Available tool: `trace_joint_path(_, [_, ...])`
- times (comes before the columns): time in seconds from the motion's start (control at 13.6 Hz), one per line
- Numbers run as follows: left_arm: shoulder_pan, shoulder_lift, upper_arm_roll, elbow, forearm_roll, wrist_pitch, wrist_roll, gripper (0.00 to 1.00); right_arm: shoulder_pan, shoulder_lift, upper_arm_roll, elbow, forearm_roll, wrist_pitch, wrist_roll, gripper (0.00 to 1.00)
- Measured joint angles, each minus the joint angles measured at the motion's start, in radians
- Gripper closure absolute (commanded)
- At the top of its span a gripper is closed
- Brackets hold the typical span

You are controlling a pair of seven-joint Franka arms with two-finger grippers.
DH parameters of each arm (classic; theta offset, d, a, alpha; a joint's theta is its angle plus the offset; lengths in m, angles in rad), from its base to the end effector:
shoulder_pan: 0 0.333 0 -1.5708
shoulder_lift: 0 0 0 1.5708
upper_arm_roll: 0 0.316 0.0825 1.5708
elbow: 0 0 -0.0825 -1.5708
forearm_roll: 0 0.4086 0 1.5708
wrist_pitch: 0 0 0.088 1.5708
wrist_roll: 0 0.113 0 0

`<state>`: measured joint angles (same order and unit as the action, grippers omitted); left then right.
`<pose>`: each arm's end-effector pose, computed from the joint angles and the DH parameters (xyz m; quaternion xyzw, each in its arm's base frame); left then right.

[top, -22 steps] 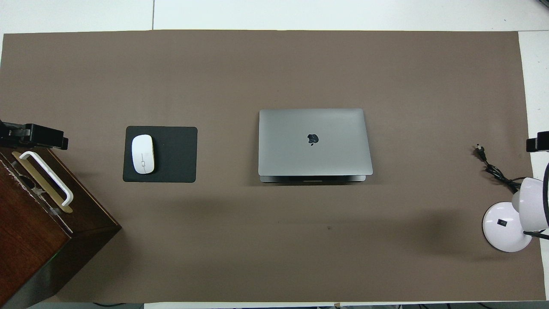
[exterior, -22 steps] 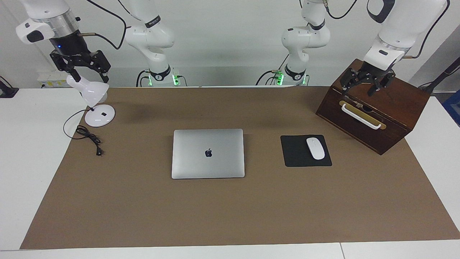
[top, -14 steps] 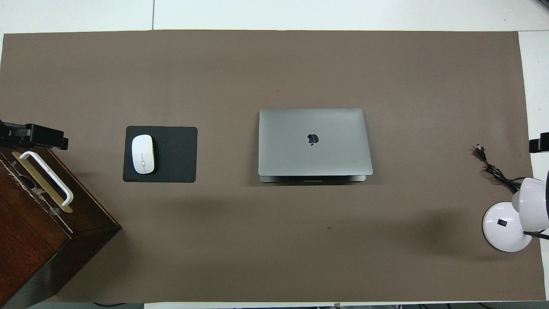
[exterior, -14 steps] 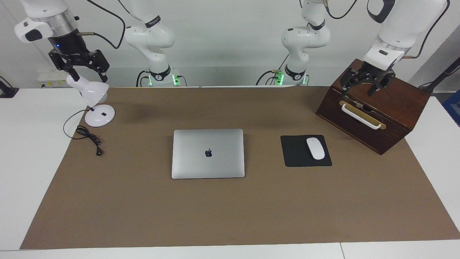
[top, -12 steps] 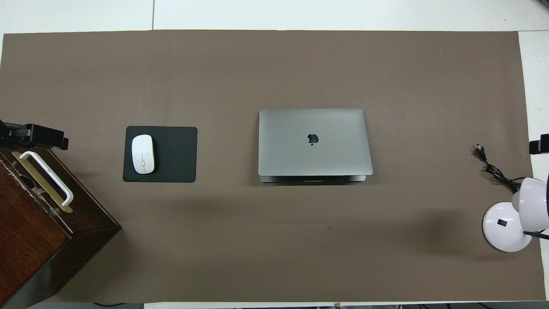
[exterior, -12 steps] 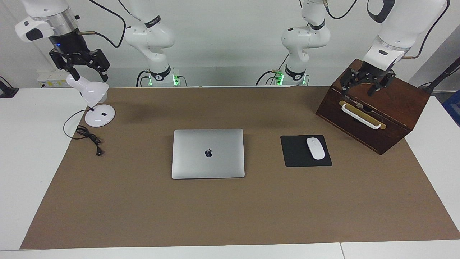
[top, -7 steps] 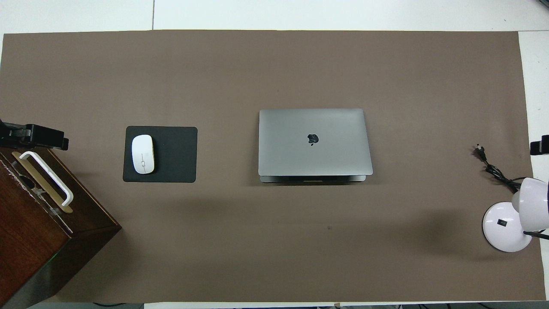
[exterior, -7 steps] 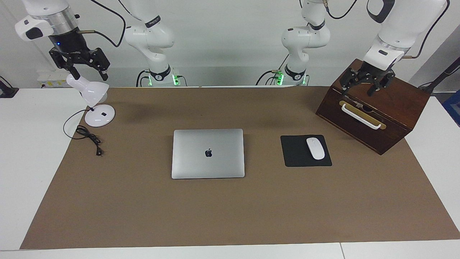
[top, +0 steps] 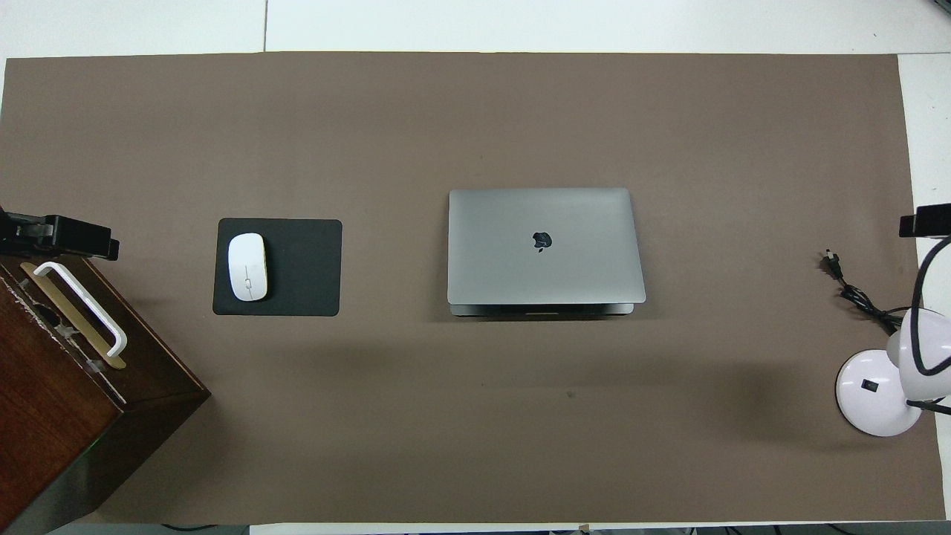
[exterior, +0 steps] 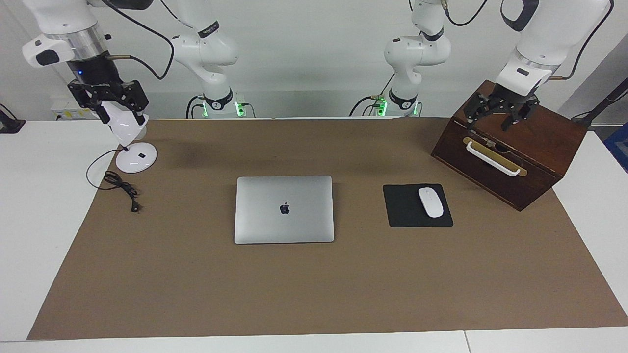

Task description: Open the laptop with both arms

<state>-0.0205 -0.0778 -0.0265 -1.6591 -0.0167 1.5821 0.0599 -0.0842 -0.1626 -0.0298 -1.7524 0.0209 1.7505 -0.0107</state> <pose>0.5545 -0.0285 0.6197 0.9986 -0.0533 0.0004 0.0073 0.5419 -0.0613 0.6354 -0.9953 0.0525 -0.0809 0.0078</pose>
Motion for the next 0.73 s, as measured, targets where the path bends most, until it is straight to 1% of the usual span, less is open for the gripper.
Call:
trace_joint_path(0.07, [0.000, 0.000, 0.000, 0.000, 0.000, 0.000, 0.000, 0.00, 0.000, 0.012, 0.003, -0.006, 0.000, 0.029, 0.001, 0.68])
trace_joint_path(0.15, [0.000, 0.000, 0.000, 0.000, 0.000, 0.000, 0.000, 0.00, 0.000, 0.026, 0.007, -0.008, 0.000, 0.053, 0.002, 0.95])
trace_joint_path(0.22, [0.000, 0.000, 0.000, 0.000, 0.000, 0.000, 0.000, 0.00, 0.000, 0.039, 0.009, -0.009, 0.000, 0.075, 0.003, 1.00])
trace_joint_path(0.29, [0.000, 0.000, 0.000, 0.000, 0.000, 0.000, 0.000, 0.02, 0.001, 0.051, 0.011, -0.009, 0.000, 0.090, 0.003, 1.00])
trace_joint_path(0.37, [0.000, 0.000, 0.000, 0.000, 0.000, 0.000, 0.000, 0.13, 0.001, 0.061, 0.012, -0.009, 0.000, 0.100, 0.003, 1.00])
trace_joint_path(0.44, [0.000, 0.000, 0.000, 0.000, 0.000, 0.000, 0.000, 0.32, 0.002, 0.067, 0.012, -0.009, 0.000, 0.104, 0.003, 1.00])
trace_joint_path(0.51, [0.000, 0.000, 0.000, 0.000, 0.000, 0.000, 0.000, 0.65, 0.002, 0.071, 0.011, -0.009, 0.000, 0.104, 0.003, 1.00])
trace_joint_path(0.59, [0.000, 0.000, 0.000, 0.000, 0.000, 0.000, 0.000, 0.92, 0.002, 0.073, 0.012, -0.009, 0.000, 0.104, 0.003, 1.00])
trace_joint_path(0.66, [0.000, 0.000, 0.000, 0.000, 0.000, 0.000, 0.000, 1.00, 0.002, 0.074, 0.012, -0.009, 0.000, 0.104, 0.004, 1.00])
trace_joint_path(0.73, [0.000, 0.000, 0.000, 0.000, 0.000, 0.000, -0.001, 1.00, 0.002, 0.074, 0.012, -0.009, 0.000, 0.104, 0.006, 1.00])
